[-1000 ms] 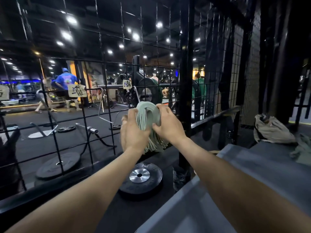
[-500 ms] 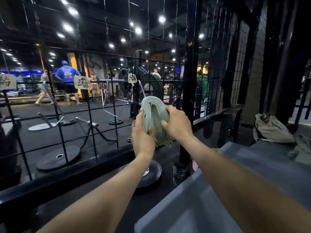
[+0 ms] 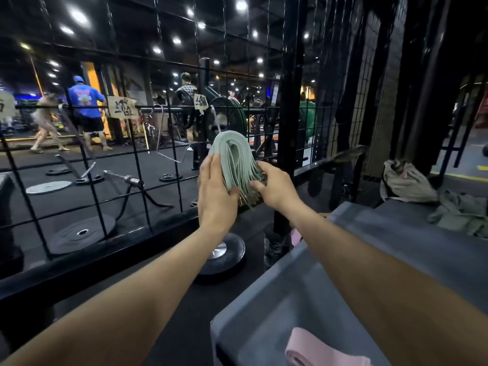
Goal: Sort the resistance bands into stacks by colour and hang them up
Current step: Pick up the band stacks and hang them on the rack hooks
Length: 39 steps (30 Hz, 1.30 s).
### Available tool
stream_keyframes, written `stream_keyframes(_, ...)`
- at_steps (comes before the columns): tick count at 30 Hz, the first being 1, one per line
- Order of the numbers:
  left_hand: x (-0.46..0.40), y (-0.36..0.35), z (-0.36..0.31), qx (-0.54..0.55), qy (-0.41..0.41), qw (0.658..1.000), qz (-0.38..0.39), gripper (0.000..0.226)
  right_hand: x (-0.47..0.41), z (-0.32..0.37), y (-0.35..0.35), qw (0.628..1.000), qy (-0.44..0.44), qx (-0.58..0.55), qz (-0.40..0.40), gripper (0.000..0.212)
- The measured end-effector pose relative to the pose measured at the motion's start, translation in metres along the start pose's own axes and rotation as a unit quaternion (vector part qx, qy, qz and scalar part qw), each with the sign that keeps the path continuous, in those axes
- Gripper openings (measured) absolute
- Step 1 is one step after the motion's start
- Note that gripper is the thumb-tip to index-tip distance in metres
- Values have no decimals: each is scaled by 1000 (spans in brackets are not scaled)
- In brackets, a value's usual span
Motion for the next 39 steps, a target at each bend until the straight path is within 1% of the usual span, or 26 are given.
stream_keyframes(2, 12, 1, -4, -12, -16, 1000, 3, 72, 11, -4, 5, 1000, -16, 9, -3, 49)
stream_keyframes(4, 26, -2, -8, -1, -29, 999, 22, 65, 28, -9, 11, 999, -34, 23, -9, 50)
stream_keyframes(6, 42, -7, -12, 12, -45, 997, 54, 54, 46, -15, 19, 998, -46, 43, -13, 48)
stream_keyframes(10, 82, -23, -17, 35, -29, 990, 131, 40, 92, -31, 31, 992, -77, 101, 6, 43)
stream_keyframes(13, 118, -38, -22, 38, -43, 983, 172, 37, 130, -49, 38, 985, -104, 138, 11, 33)
stream_keyframes(16, 150, -51, -28, 48, -35, 973, 221, 32, 170, -64, 48, 979, -137, 149, 20, 9)
stream_keyframes(20, 187, -71, -25, 40, -32, 957, 285, 33, 218, -86, 52, 970, -191, 147, 18, 15)
stream_keyframes(23, 214, -81, -10, 46, -10, 950, 307, 32, 246, -109, 44, 963, -226, 144, 33, 8)
stream_keyframes(26, 232, -86, 10, 39, 9, 947, 320, 33, 266, -124, 31, 957, -248, 144, 50, 29)
stream_keyframes(29, 243, -92, 32, 25, 24, 943, 331, 38, 273, -133, 15, 954, -247, 153, 76, 31)
stream_keyframes(34, 251, -100, 65, -6, 80, 934, 348, 40, 270, -141, -13, 956, -221, 158, 113, 37)
stream_keyframes(39, 255, -109, 78, 6, 100, 933, 346, 49, 267, -143, -37, 963, -184, 158, 115, 45)
Point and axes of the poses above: each hand's wrist, its own x-axis away from the middle knuckle, its own y-axis out of the back of the hand, z = x × y, the point moved 4 cm from there along -x, towards the middle knuckle, and after that the axes turned 1 degree about -y, right-handed, at the moved point
